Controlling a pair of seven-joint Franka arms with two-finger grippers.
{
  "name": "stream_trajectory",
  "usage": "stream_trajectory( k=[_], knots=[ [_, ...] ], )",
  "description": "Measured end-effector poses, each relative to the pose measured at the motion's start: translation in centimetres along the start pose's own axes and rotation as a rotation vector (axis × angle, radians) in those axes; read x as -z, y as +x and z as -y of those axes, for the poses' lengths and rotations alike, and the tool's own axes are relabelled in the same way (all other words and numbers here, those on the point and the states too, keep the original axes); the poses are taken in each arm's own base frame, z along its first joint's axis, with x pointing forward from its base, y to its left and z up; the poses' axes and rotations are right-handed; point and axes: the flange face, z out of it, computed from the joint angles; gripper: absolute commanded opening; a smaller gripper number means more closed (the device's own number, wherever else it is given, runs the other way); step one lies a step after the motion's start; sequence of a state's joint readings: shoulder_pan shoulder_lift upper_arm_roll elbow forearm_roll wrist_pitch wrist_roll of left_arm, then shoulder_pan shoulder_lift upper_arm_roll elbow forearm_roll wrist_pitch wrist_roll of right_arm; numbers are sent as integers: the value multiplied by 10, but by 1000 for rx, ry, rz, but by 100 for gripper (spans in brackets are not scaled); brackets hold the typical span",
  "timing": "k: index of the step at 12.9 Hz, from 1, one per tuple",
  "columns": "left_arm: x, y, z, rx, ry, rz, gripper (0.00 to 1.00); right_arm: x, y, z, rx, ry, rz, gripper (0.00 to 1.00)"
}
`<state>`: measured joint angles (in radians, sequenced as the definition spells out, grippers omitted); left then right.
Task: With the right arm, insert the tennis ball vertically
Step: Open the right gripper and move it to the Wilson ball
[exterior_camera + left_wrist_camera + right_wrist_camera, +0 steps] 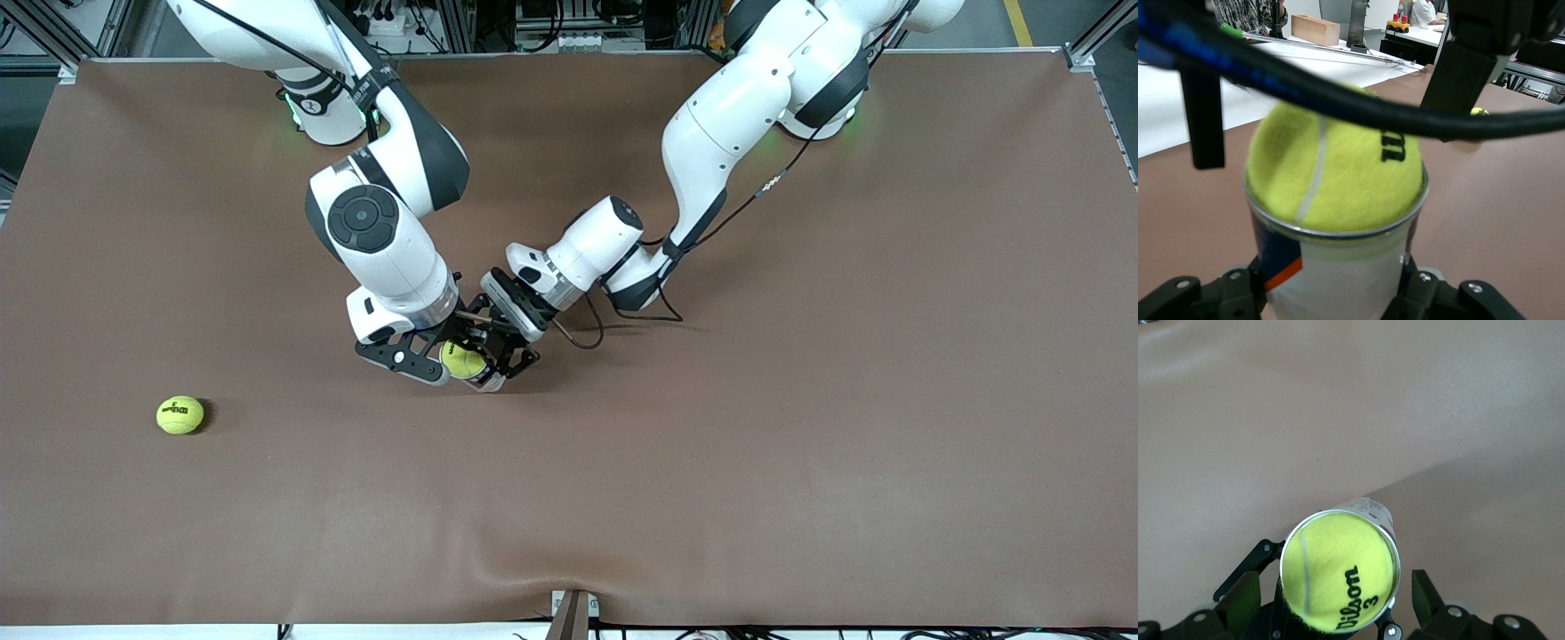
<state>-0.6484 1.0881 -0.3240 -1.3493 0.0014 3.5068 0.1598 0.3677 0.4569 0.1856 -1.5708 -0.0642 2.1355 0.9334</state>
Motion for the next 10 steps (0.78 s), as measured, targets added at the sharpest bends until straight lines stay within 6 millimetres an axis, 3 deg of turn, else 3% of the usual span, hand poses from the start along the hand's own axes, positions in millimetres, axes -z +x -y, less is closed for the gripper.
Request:
stream_trajectory(
  k=[2, 5, 10],
  knots=[
    [0, 0, 0, 0, 0, 0, 72, 9, 15, -8, -5, 6, -20, 100],
    [0, 0, 0, 0, 0, 0, 77, 24, 41, -35, 20, -13, -15, 100],
    [0, -1, 0, -1, 1, 1, 78, 1, 24, -37, 48, -53, 28, 100]
  ],
)
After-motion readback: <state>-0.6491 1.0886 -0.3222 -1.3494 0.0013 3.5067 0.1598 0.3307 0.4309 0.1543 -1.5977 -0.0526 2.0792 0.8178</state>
